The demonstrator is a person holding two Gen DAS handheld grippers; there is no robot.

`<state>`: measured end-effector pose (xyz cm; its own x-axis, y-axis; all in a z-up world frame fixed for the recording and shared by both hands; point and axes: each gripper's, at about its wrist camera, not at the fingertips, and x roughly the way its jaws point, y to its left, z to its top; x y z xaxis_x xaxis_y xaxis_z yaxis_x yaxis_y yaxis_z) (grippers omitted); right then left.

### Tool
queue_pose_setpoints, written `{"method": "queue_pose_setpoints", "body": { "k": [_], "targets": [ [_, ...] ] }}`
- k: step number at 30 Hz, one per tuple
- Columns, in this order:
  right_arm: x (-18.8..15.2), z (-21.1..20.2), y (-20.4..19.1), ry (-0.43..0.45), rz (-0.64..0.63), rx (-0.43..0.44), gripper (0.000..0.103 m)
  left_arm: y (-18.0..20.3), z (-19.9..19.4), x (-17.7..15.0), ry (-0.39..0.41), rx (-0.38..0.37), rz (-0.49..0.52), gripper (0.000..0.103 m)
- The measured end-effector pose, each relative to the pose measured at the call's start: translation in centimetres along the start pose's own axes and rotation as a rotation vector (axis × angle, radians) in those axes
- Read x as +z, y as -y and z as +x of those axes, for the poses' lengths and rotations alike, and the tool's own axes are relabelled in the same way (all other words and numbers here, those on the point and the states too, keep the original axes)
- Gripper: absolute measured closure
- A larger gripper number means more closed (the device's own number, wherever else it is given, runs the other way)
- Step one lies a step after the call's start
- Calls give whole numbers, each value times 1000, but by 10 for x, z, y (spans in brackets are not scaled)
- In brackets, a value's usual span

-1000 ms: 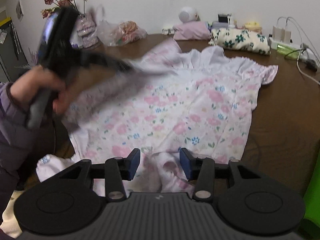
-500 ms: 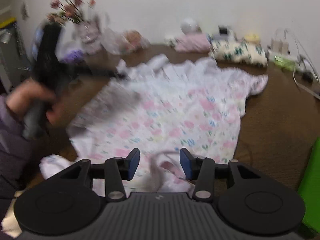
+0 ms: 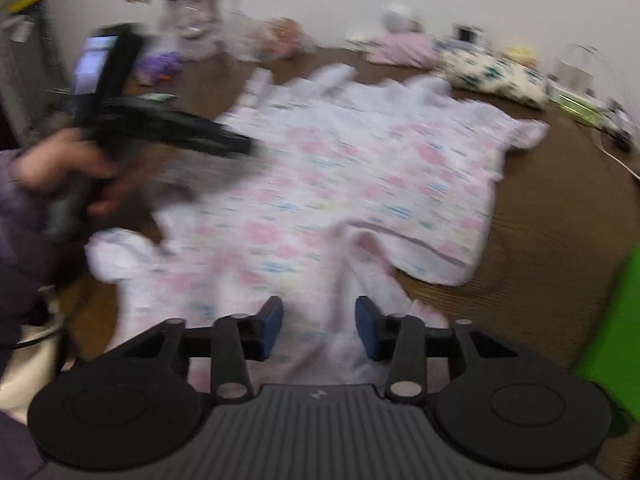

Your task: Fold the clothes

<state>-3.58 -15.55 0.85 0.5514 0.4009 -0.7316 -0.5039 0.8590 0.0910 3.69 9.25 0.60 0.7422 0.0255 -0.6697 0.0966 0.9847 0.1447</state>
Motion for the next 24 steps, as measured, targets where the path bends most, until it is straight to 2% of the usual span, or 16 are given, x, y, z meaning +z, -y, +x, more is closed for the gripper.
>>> {"method": "queue_pose_setpoints", "body": {
  "k": [2,8,12,15,16,17,18,21,24],
  "targets": [
    [6,5,10,4,9,-59,78,-2,-6,-5,-7,7,-26,61],
    [42,35,41,9,28,-224,76,15,-38,-25,-32,23,-47,68],
    [79,63,61,16,86,-304,76,46,-57,-36,-18,-17,-32,72],
    [84,36,57,113,131,-142,71,40,-65,-33,-16,-104,-53,70],
    [79,23,50,140,126,-74,60,31,-67,-30,6,-123,-71,70],
    [72,15,41,146,109,-23,54,21,-68,-27,29,-108,-69,70],
    [63,9,33,144,85,20,54,11,-68,-24,52,-81,-61,67],
    [34,6,11,93,36,91,54,-15,-59,-18,85,-20,-29,61],
    [15,16,0,47,13,79,56,-25,-40,-23,27,-10,-26,64]
  ]
}}
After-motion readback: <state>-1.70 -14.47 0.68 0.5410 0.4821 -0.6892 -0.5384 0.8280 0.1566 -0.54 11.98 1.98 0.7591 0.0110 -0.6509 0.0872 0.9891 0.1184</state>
